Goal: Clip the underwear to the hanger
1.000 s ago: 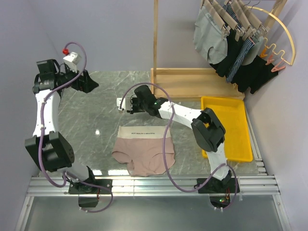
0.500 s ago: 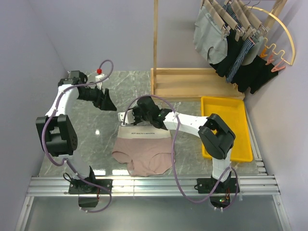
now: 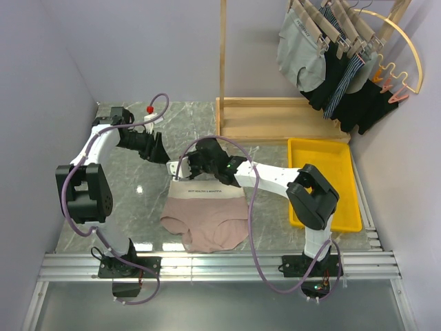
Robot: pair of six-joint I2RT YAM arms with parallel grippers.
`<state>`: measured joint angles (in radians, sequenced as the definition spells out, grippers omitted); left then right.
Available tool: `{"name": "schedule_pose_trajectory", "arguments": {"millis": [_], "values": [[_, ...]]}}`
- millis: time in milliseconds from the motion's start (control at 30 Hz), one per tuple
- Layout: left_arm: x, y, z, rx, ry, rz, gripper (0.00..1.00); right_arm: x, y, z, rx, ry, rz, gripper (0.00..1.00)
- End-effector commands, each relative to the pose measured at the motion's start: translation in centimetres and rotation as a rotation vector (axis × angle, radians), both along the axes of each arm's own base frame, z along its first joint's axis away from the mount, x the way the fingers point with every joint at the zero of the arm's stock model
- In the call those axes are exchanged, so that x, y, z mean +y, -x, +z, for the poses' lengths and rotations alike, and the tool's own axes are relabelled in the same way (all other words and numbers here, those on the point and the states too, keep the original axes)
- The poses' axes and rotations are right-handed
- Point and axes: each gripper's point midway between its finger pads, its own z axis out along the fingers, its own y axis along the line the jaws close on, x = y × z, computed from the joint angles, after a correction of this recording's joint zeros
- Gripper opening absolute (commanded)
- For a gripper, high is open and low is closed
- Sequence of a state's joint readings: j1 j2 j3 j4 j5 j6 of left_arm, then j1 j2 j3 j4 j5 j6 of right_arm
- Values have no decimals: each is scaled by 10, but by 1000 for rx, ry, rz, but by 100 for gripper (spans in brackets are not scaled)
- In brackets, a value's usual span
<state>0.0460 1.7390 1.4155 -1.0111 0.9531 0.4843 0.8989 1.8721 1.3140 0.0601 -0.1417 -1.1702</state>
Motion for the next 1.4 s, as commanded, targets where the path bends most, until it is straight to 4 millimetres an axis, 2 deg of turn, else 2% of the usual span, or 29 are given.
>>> {"name": "schedule_pose_trajectory", "arguments": {"millis": [0, 67, 467, 633, 667, 733, 800, 900, 1067, 1167, 1267, 1300, 1367], "values": [[-2, 0, 9, -31, 10, -7, 57, 8, 5, 39, -66, -76, 32, 0], [-4, 0, 10, -33, 17, -12, 54, 9, 7, 39, -65, -74, 37, 0], [-6, 4, 6, -1, 43, -35, 0, 8, 3, 37, -76, -75, 20, 0], [-8, 6, 4, 27, 54, -44, 1, 8, 3, 37, -73, -81, 13, 0], [-7, 6, 2, 42, 54, -46, 16, 8, 2, 38, -76, -85, 10, 0], [-6, 6, 1, 47, 50, -44, 34, 8, 2, 39, -74, -84, 13, 0], [-6, 4, 2, 25, 48, -38, 43, 9, 3, 38, -69, -84, 16, 0], [-6, 4, 3, 29, 43, -26, 47, 9, 3, 40, -69, -88, 17, 0], [-7, 4, 3, 36, 47, -39, 48, 9, 4, 39, -68, -83, 21, 0], [-7, 4, 4, 35, 49, -36, 42, 8, 4, 39, -68, -83, 23, 0], [-8, 8, 3, 54, 64, -50, 31, 9, 3, 40, -77, -86, 18, 0], [-9, 8, 2, 56, 67, -53, 21, 9, 4, 40, -78, -86, 20, 0], [-10, 8, 2, 62, 78, -54, 10, 9, 3, 40, -83, -86, 18, 0]]}}
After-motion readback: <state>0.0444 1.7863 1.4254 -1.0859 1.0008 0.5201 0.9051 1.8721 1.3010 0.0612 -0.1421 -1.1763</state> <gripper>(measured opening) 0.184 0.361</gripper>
